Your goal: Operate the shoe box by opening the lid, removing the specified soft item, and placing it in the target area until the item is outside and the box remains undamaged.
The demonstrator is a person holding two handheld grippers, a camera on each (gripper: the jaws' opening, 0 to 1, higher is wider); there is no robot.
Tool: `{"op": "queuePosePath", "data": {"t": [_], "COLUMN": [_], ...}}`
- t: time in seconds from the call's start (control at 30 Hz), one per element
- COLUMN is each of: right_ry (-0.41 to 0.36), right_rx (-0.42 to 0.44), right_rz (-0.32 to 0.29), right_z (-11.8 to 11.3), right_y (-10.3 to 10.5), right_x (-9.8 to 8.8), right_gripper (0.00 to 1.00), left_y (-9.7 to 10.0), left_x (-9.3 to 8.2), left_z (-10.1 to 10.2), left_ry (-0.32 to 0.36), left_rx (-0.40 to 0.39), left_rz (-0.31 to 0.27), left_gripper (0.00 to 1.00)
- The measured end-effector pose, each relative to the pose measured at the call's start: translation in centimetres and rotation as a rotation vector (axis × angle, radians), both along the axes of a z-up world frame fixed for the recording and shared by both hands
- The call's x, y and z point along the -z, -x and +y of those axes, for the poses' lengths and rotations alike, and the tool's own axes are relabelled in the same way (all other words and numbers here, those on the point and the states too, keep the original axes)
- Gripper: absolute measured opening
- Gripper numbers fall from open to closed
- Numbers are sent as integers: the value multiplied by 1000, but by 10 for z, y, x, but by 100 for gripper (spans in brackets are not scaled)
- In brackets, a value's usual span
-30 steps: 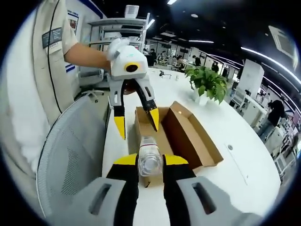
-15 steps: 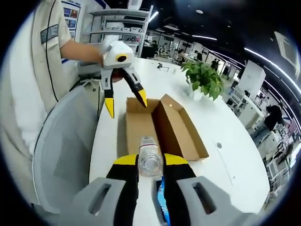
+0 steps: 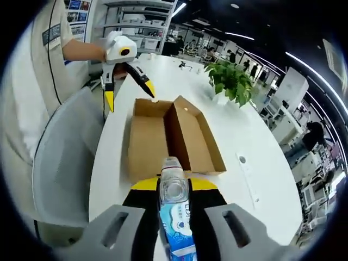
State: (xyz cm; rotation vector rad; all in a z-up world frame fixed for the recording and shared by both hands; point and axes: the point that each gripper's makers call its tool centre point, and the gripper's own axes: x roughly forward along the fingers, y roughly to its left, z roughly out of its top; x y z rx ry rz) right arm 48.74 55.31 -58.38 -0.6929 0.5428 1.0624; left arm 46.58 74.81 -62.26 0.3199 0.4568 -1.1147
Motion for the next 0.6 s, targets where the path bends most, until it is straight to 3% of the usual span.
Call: {"op": "queuePosePath", "data": {"t": [0.33, 0.6], "right_ry": [60, 112], "right_rx": [16, 32], "right_rz": [40, 77], "right_z": [-20, -36], "right_y": [-24, -38], "right_x": [10, 22], "right_gripper": [16, 16], "left_y": [-7, -10], "left_x": [-6, -6], "left_z": [13, 24], "left_ry": [22, 27], "left_rx": [-81, -128], "left_rz": [-15, -15], "left_gripper": [87, 92]}}
